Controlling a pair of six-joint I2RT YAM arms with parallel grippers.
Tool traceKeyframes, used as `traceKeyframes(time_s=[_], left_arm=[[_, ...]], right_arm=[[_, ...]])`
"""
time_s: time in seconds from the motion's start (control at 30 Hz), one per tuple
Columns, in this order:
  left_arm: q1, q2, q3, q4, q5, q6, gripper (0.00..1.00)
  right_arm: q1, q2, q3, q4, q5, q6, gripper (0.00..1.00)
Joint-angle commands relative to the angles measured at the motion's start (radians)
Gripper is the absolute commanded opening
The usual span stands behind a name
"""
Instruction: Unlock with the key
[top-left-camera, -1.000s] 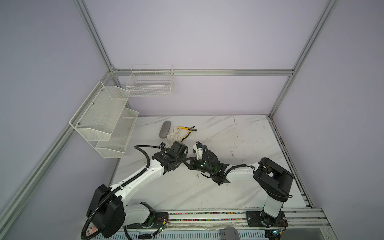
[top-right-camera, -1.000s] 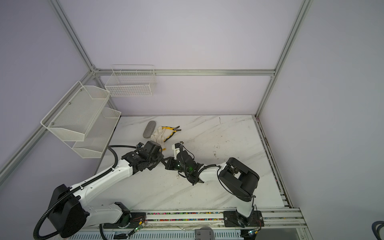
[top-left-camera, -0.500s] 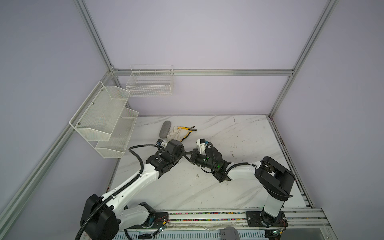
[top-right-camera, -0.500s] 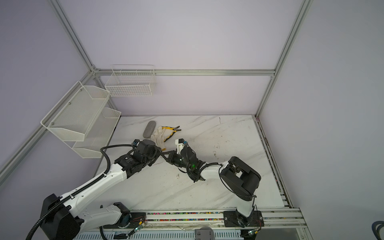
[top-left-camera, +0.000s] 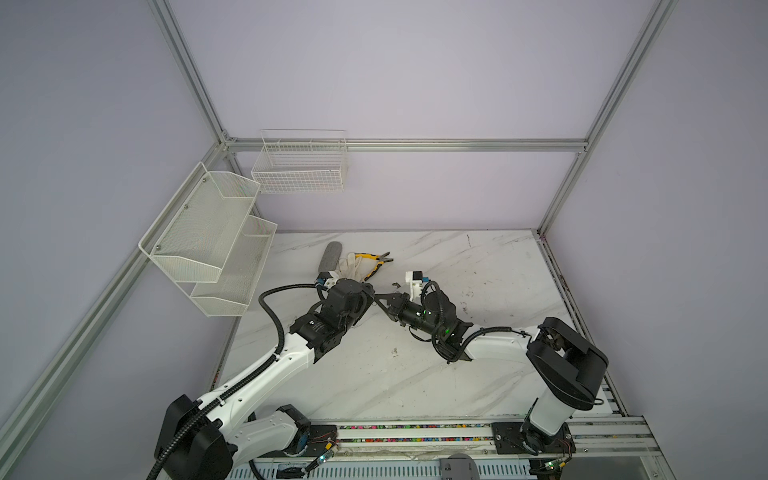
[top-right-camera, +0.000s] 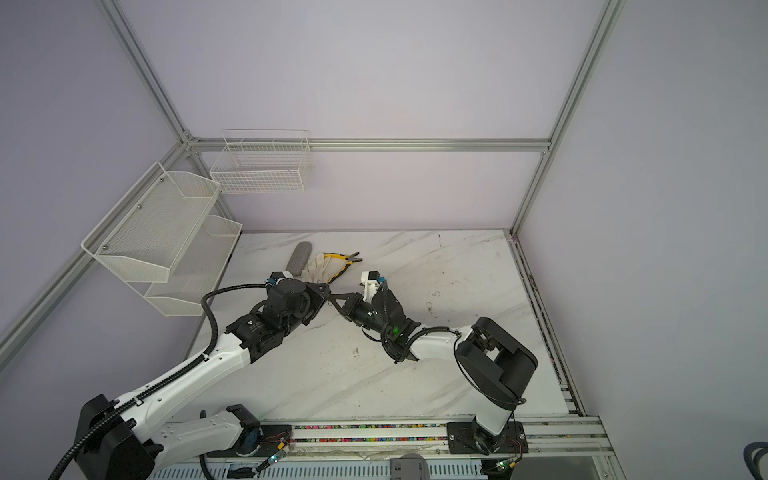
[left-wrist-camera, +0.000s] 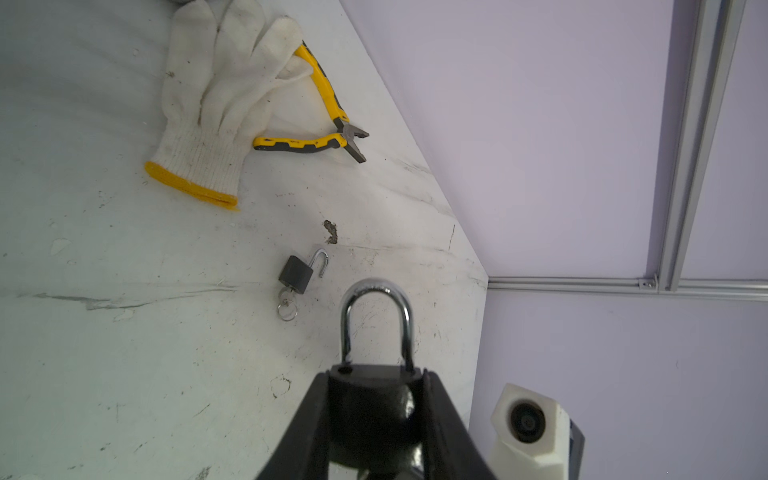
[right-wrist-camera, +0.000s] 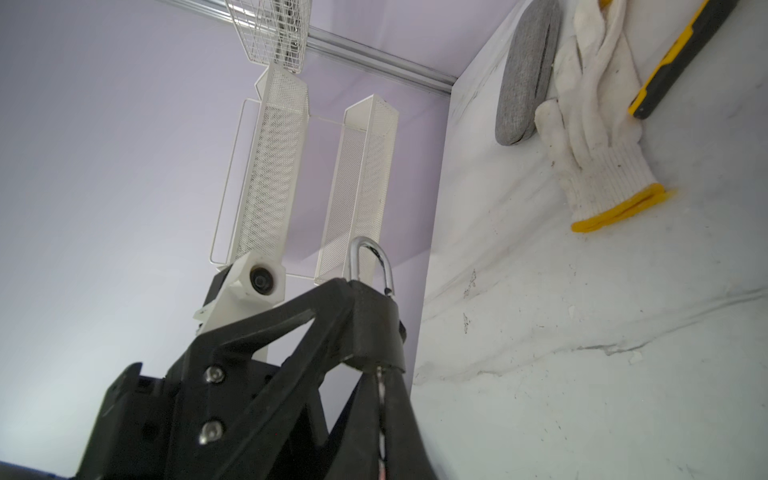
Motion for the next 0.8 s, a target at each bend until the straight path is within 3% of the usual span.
traceKeyframes(time_s=[0.0, 0.07, 0.27, 0.43, 0.53, 0.63, 0.77], left_arm=[[-0.016, -0.031, 0.040, 0.028, 0.012, 0.199, 0.00], [-0.015, -0.046, 0.029, 0.019, -0.015, 0.295, 0.00], [-0.014, -0.113, -0.033, 0.074, -0.067, 0.654, 0.00], [-0.014, -0.196, -0.205, 0.381, 0.031, 1.008, 0.00], [-0.014, -0.204, -0.264, 0.501, 0.114, 1.151, 0.00], [-0.015, -0.184, -0.299, 0.597, 0.203, 1.279, 0.00], [-0.018, -0.149, -0.330, 0.709, 0.223, 1.340, 0.00]], right_arm=[[0.022, -0.115, 0.019, -0.139, 0.060, -0.164, 0.23], [0.023, -0.170, 0.023, -0.228, 0.106, -0.216, 0.35], [0.016, -0.352, 0.059, -0.499, 0.219, -0.387, 0.55], [-0.045, -0.425, 0.162, -0.737, 0.157, -0.509, 0.60], [-0.057, -0.418, 0.277, -0.903, 0.123, -0.606, 0.62], [-0.056, -0.376, 0.395, -1.073, 0.115, -0.691, 0.64], [-0.057, -0.304, 0.531, -1.230, 0.147, -0.760, 0.66]])
